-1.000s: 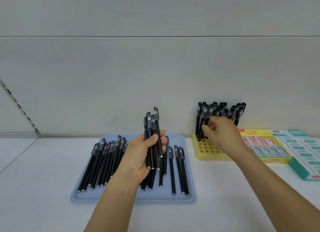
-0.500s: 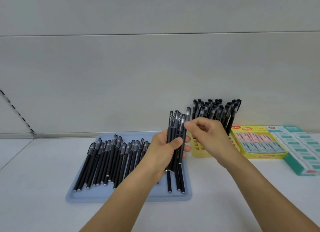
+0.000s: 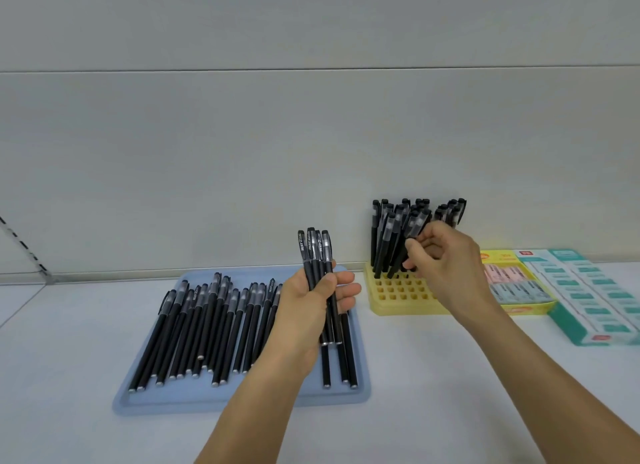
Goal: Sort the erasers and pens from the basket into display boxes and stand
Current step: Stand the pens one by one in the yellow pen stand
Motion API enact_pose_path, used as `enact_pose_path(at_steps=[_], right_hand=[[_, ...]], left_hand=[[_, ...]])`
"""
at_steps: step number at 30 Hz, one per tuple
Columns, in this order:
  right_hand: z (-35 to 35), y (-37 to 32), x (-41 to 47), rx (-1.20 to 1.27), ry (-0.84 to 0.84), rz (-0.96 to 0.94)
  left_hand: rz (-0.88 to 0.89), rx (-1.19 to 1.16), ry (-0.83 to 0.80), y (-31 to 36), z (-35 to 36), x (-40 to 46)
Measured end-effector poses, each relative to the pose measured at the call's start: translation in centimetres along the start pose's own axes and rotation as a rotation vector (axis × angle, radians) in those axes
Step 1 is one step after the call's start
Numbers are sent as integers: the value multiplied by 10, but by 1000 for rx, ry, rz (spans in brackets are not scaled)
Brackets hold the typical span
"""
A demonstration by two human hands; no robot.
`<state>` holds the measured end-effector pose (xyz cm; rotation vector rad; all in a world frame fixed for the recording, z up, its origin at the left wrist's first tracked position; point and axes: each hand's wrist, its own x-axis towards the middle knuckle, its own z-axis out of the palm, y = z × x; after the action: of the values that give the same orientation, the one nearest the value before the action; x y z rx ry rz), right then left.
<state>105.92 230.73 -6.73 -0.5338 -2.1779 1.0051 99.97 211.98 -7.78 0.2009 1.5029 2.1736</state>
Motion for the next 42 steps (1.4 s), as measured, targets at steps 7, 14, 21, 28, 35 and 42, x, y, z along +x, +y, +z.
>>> enact_pose_path(at_steps=[7,14,21,28,35,42], right_hand=[[13,9,4,-69,-63,11],[13,1,-6,-225,8,3],[10,-41,-18,286,-339,72],[-18,-24,-3,229,59,43],[-16,-4,1,-19,63,-52],[-6,-2,8,-80,-20,-35]], left_hand=[[-18,-12,-44,-1,4,-5],[-51,0,-127,1,5,-7],[-27,187,-304,-1,12,-12],[36,192,-83,-8,-2,-7],[-8,74,-97,-6,1,-6],[-45,5,-88,-3,1,-9]])
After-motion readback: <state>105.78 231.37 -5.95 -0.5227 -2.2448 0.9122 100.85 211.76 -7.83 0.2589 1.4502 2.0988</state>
